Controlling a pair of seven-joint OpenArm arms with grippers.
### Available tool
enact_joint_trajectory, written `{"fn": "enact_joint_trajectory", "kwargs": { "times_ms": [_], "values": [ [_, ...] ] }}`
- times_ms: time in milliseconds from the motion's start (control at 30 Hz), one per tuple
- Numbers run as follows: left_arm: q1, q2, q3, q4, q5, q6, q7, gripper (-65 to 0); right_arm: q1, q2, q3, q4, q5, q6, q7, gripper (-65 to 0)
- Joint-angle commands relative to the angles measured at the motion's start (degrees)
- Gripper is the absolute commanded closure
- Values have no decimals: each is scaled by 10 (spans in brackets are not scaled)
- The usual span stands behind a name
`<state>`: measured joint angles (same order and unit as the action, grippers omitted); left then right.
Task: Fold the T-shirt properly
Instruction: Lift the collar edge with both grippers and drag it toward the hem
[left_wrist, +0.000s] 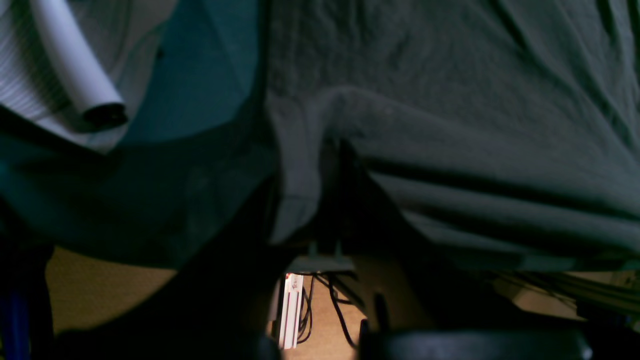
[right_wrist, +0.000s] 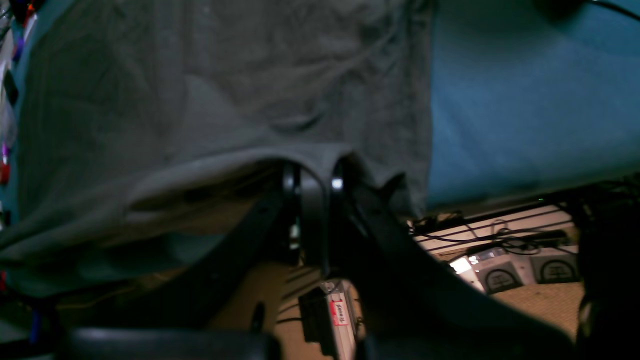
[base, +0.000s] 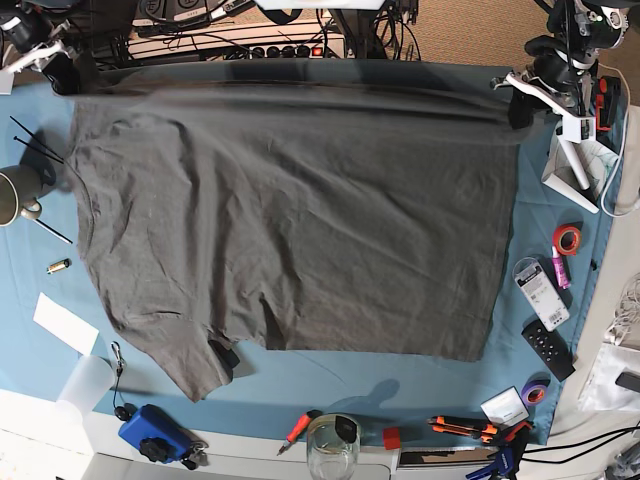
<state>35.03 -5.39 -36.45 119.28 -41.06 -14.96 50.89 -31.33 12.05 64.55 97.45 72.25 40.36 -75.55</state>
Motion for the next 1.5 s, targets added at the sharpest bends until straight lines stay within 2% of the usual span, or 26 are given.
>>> {"fn": "enact_joint_trajectory", "kwargs": {
  "times_ms": [0, 233, 433, 600, 767, 833, 1033, 1200, 1300, 1467],
  "values": [
    [0, -5, -5, 10, 10, 12, -25, 0, 2, 13, -2, 8, -3, -4, 27, 0],
    [0, -13, -4, 10, 15, 16, -40, 0, 47, 12, -59, 8, -43, -4, 32, 0],
    [-25, -46, -4, 9, 42, 16, -46, 0, 74, 13, -61, 8, -76, -4, 44, 0],
    [-28, -51, -1, 9, 40, 16, -50, 0, 77, 13, -61, 8, -79, -4, 48, 0],
    [-28, -51, 52, 9, 42, 16, -40, 0, 77, 13, -61, 8, -92, -5, 49, 0],
    [-26, -51, 80, 9, 60, 17, -42, 0, 77, 13, -58, 8, -99, -13, 49, 0],
    [-26, -48, 103, 9, 122, 70, -42, 0, 76, 15, -26, 8, -115, -24, 50, 0],
    [-26, -50, 103, 9, 131, 70, -49, 0, 77, 28, -26, 8, -115, -24, 51, 0],
    [-27, -50, 103, 9, 160, 70, -64, 0, 77, 35, -27, 8, -121, -25, 52, 0],
    [-35, -53, 103, 9, 179, 70, -62, 0, 77, 35, -35, 8, -122, -25, 50, 0]
  ]
}}
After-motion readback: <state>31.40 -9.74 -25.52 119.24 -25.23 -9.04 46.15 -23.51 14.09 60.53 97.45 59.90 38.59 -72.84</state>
